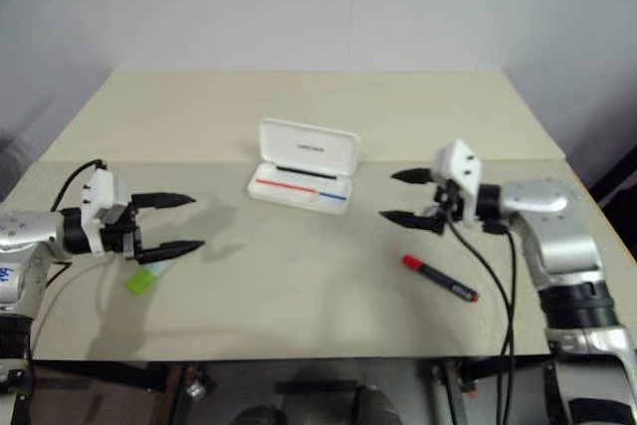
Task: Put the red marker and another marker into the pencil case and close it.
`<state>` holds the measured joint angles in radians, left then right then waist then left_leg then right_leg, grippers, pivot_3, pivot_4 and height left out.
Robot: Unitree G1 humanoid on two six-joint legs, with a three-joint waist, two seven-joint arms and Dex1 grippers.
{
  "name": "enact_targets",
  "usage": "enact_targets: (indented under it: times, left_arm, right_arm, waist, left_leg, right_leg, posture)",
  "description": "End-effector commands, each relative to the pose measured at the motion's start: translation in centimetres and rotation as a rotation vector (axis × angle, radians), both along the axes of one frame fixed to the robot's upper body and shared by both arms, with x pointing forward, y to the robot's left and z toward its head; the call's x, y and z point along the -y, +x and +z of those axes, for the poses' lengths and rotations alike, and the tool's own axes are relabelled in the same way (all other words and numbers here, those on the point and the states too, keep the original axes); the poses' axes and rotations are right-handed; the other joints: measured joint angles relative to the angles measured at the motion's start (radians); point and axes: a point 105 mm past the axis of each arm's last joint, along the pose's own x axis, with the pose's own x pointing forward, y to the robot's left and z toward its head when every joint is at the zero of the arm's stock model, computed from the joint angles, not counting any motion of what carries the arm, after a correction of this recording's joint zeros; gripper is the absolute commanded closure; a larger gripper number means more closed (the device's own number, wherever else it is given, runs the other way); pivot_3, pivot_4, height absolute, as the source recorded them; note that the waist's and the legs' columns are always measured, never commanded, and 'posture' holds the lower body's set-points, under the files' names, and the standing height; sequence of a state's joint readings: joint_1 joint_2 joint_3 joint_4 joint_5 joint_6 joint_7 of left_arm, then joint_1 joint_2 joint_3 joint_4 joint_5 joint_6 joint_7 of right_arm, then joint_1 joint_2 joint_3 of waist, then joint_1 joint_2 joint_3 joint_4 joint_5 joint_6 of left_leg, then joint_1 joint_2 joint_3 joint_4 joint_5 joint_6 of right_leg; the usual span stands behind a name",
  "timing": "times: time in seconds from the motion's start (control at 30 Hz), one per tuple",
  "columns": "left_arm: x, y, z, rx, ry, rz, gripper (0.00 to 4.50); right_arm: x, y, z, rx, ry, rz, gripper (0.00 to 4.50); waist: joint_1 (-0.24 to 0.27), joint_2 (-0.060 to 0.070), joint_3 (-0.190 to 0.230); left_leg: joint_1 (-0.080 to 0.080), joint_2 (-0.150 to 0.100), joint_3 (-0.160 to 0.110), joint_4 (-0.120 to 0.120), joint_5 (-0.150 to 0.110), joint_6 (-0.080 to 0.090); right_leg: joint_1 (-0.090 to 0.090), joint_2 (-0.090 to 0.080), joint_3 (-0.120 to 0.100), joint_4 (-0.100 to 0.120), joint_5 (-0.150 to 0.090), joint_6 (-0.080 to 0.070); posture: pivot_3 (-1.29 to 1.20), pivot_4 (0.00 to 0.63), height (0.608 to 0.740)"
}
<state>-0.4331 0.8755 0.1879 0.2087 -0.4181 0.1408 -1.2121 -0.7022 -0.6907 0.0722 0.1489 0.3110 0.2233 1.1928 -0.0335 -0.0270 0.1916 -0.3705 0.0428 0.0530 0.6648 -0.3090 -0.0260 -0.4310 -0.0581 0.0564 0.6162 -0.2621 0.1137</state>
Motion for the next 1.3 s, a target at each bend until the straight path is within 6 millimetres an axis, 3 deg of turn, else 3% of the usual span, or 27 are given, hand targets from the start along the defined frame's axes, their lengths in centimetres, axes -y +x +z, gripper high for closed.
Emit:
enact_targets:
  times: [0.03, 0.17, 0.33, 0.67, 1.0, 1.3]
  left_arm:
    - [-0.7, 0.2, 1.4, 0.077, 0.008, 0.040, 0.00]
    - [0.0, 0.1, 1.2, 0.077, -0.003, 0.034, 0.00]
    - [-0.2, 0.1, 1.1, 0.071, 0.000, 0.052, 0.00]
    - [-0.8, 0.9, 1.3, 0.072, -0.004, 0.125, 0.00]
    - [-1.1, 0.7, 1.0, 0.064, -0.001, 0.147, 0.00]
    - [-1.1, 0.2, 0.3, 0.057, -0.020, 0.166, 0.00]
  right_arm:
    - [-1.9, 0.7, -0.1, 0.016, -0.019, 0.026, 0.75]
    - [-2.8, 2.1, -1.8, -0.008, -0.086, 0.021, 0.92]
    - [-2.9, 4.4, -2.4, 0.009, -0.132, -0.022, 2.38]
    - [-6.1, 7.1, -2.0, 0.025, -0.238, -0.001, 2.38]
    - [-8.2, 7.3, -3.3, -0.032, -0.414, 0.060, 2.38]
    - [-9.3, 7.6, -3.7, -0.022, -0.463, 0.049, 2.38]
  waist:
    - [0.001, 0.000, 0.000]
    - [0.003, 0.000, 0.000]
    - [0.001, 0.000, 0.000]
    - [-0.036, 0.000, 0.000]
    - [-0.053, 0.000, 0.000]
    - [-0.057, 0.000, 0.000]
  left_leg:
    - [0.000, 0.000, 0.000, 0.000, 0.000, 0.000]
    - [-0.001, 0.000, 0.001, 0.000, -0.001, 0.000]
    - [-0.002, 0.000, 0.001, 0.000, -0.001, 0.001]
    - [-0.002, 0.002, 0.002, -0.001, -0.001, 0.001]
    - [-0.002, 0.002, 0.003, -0.001, -0.002, -0.001]
    - [-0.004, 0.003, 0.005, -0.001, -0.002, -0.002]
  right_leg:
    - [0.000, 0.000, 0.000, 0.000, 0.000, 0.000]
    - [0.000, 0.000, 0.000, 0.002, 0.000, 0.000]
    - [0.000, -0.001, 0.000, 0.001, 0.000, 0.000]
    - [-0.002, 0.000, 0.000, 0.004, 0.000, 0.000]
    - [-0.003, -0.001, 0.000, 0.004, 0.000, 0.000]
    - [-0.008, -0.001, 0.001, 0.007, 0.000, 0.000]
  posture:
    - [0.00, 0.150, 0.740]
    - [0.00, 0.150, 0.740]
    - [0.00, 0.150, 0.740]
    - [0.00, 0.150, 0.740]
    - [0.00, 0.150, 0.740]
    - [0.00, 0.150, 0.740]
